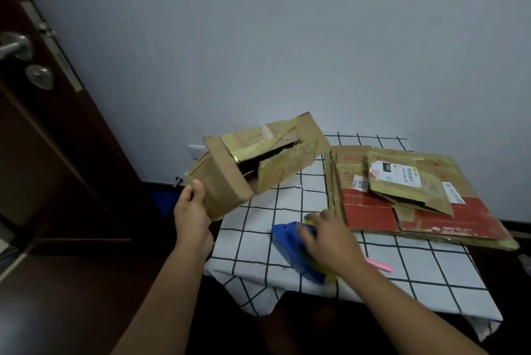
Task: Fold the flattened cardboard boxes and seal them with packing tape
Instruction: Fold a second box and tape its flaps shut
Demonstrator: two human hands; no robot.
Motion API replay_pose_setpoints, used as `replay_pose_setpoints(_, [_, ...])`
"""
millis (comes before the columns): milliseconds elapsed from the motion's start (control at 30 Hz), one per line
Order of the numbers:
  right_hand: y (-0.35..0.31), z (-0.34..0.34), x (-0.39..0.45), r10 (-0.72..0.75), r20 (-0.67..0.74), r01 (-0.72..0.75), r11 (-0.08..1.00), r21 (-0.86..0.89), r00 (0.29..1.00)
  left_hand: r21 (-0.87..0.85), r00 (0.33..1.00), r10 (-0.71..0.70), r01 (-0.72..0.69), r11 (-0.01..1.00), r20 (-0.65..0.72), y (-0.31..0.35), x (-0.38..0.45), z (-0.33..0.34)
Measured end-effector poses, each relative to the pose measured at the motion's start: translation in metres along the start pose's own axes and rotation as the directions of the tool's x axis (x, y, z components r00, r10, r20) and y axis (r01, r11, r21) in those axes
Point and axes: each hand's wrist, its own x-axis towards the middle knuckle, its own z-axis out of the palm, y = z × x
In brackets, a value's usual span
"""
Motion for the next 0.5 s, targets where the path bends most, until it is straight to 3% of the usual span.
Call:
replay_pose_setpoints(67, [0.009, -0.029, 0.021, 0.184, -0.131, -0.12, 0.913, 0.39, 0.974, -0.036, 0.999, -0.047, 0.047, 0.998, 0.003, -0.001, 0.005, 0.002])
replay_pose_setpoints(133, [0.015, -0.051, 0.042, 0.362, -0.035, -0.213, 0.622, 0.754, 0.932, -0.06, 0.997, -0.075, 0.076, 0.995, 0.028, -0.001, 0.007, 0.006])
replay_pose_setpoints(167, [0.017, -0.058, 0.051, 0.373, 0.055, -0.24, 0.472, 0.848, 0.926, -0.057, 0.996, -0.081, 0.084, 0.995, 0.048, 0.0, 0.005, 0.01])
replay_pose_setpoints(233, [0.019, -0.063, 0.061, 0.289, 0.162, -0.247, 0.288, 0.925, 0.944, -0.022, 0.991, -0.108, 0.11, 0.994, 0.077, -0.001, 0.002, 0.015])
replay_pose_setpoints(300, [0.011, -0.067, 0.059, 0.204, 0.237, -0.278, 0.204, 0.939, 0.95, 0.066, 0.986, -0.142, 0.136, 0.989, 0.092, -0.004, 0.001, 0.02])
replay_pose_setpoints(500, [0.006, -0.061, 0.064, 0.268, 0.208, -0.258, 0.167, 0.951, 0.941, 0.206, 0.948, -0.238, 0.194, 0.959, 0.213, 0.001, -0.004, 0.027])
